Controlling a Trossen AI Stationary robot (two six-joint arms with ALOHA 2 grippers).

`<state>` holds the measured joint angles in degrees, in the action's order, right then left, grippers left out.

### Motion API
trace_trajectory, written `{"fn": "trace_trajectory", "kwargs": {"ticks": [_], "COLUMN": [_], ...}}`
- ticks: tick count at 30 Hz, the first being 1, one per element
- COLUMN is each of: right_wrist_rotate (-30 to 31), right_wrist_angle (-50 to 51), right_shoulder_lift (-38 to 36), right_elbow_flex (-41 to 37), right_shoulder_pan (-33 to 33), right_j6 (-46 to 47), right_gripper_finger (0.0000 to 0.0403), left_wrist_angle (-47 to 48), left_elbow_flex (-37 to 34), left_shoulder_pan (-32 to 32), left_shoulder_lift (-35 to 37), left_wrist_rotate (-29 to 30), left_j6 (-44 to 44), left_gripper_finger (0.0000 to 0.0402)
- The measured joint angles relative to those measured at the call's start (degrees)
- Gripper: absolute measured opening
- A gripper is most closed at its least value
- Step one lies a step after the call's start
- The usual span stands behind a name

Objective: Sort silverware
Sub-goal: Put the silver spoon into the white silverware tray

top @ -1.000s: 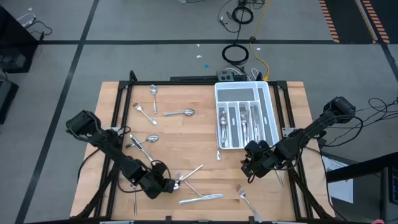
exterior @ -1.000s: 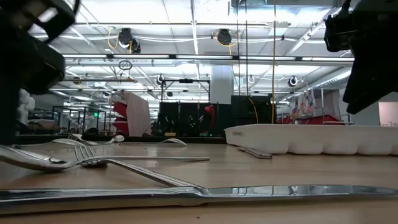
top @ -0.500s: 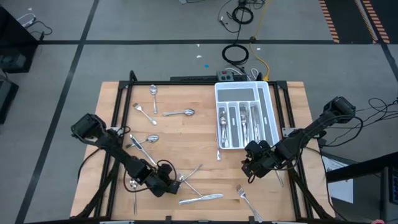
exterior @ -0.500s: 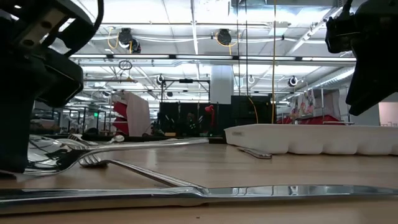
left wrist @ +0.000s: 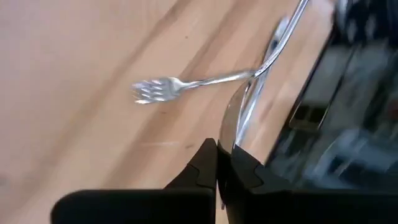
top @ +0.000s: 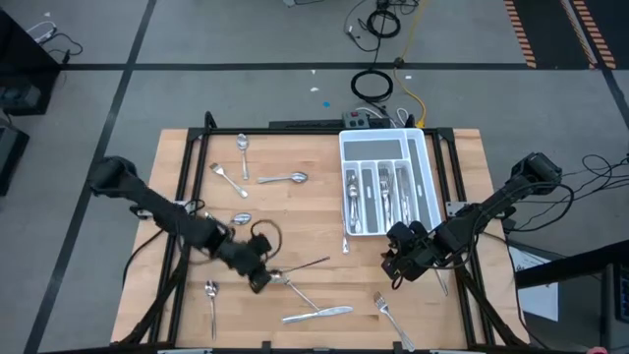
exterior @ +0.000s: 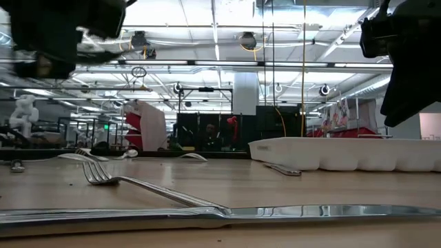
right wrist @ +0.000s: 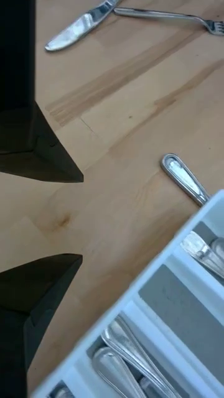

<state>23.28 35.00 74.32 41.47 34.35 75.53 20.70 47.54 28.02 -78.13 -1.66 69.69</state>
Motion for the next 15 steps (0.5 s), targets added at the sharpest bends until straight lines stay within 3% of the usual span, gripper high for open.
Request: {"fn": "trace_trajectory", "kwargs": {"ticks": [5,10,15], "right_wrist_rotate": [1.5,2.2,2.3], "right_wrist_angle": [0.0,0.0,-0.1], "right_shoulder_lift": [0.0,0.0,0.0], "right_elbow_flex": [0.0,0.0,0.0], "right_shoulder_pan": [-0.2,-0.2,-0.2], "right_j6": [-0.3,0.1,0.4], "right_gripper_finger": [0.0187,0.0187,0.0187], "left_wrist_angle": [18.2,34.4,41.0], "left_elbow_flex": [9.2,22.5,35.8], "left_shoulder_pan": [-10.5,-20.6,-27.3], "left_shoulder_lift": [4.2,2.5,-3.6], "left_wrist_rotate": [-8.4,-8.4,-1.5], "left_j6": [-32.6,-63.1,-87.9], "left_gripper_finger": [0.0007,0.0006,0.0006]}}
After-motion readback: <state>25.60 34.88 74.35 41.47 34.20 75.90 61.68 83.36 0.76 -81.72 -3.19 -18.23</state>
